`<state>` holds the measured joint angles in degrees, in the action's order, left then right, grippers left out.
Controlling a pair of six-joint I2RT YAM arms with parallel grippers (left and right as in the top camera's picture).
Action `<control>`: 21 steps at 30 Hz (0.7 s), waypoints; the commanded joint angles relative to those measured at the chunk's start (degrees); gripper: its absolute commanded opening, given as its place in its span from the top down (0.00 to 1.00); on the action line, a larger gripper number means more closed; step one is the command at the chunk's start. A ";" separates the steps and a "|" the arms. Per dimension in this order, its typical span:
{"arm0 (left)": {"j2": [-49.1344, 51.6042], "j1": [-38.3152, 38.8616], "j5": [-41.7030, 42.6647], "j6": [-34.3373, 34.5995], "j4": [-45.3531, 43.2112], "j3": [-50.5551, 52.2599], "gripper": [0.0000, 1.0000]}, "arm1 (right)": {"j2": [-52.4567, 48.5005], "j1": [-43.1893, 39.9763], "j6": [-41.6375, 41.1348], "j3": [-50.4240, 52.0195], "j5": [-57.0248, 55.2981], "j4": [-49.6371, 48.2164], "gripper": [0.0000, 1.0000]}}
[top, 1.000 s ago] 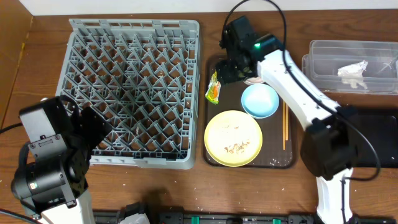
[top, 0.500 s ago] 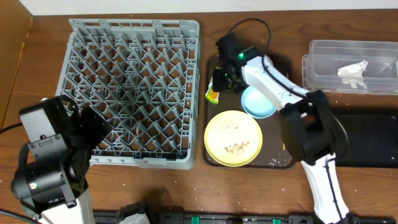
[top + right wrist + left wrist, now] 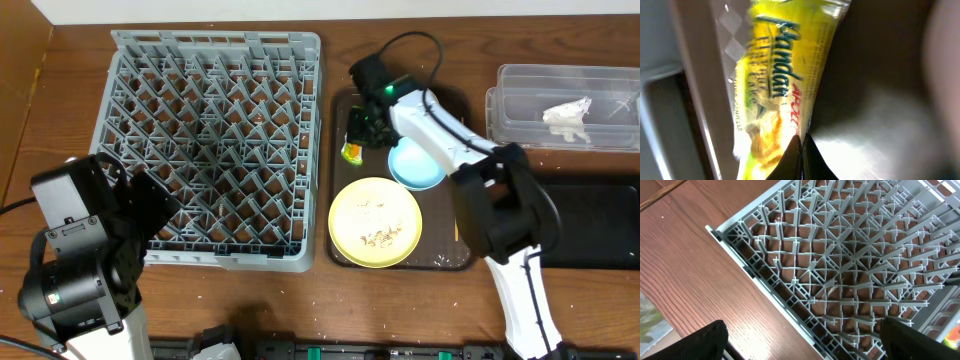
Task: Sort waste into correct bins and load items into the dishwasher
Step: 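Reach the right gripper back and grasp the yellow-green snack wrapper, then carry the wrapper with the right gripper and drop it in the bin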
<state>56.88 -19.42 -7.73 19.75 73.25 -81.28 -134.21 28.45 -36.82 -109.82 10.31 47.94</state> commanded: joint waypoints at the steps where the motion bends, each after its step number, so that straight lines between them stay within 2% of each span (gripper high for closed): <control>1: 0.07 -0.28 -0.68 0.72 0.11 -0.70 0.02 | 12.70 -5.01 2.69 -0.66 0.31 -0.57 0.99; 8: 0.07 -0.28 -0.68 0.72 0.13 -0.70 0.02 | 27.04 -15.17 5.53 -0.66 -2.64 1.90 0.99; 11: 0.07 -0.28 -0.66 0.72 0.11 -0.70 0.02 | 29.66 -20.41 0.48 -0.63 -10.60 5.70 0.98; 14: 0.07 -0.28 -0.66 0.72 0.11 -0.70 0.02 | 29.49 -25.77 -7.02 -0.50 -16.37 9.90 0.98; 17: 0.07 -0.28 -0.68 0.72 0.13 -0.70 0.02 | 28.02 -30.21 -10.49 0.46 -17.44 10.78 0.98; 21: 0.07 -0.28 -0.66 0.72 0.11 -0.70 0.02 | 23.23 -34.77 -11.06 1.64 -17.77 4.90 0.99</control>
<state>56.88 -19.42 -7.73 19.75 73.23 -81.28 -107.66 -4.01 -45.08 -109.01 -5.02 55.11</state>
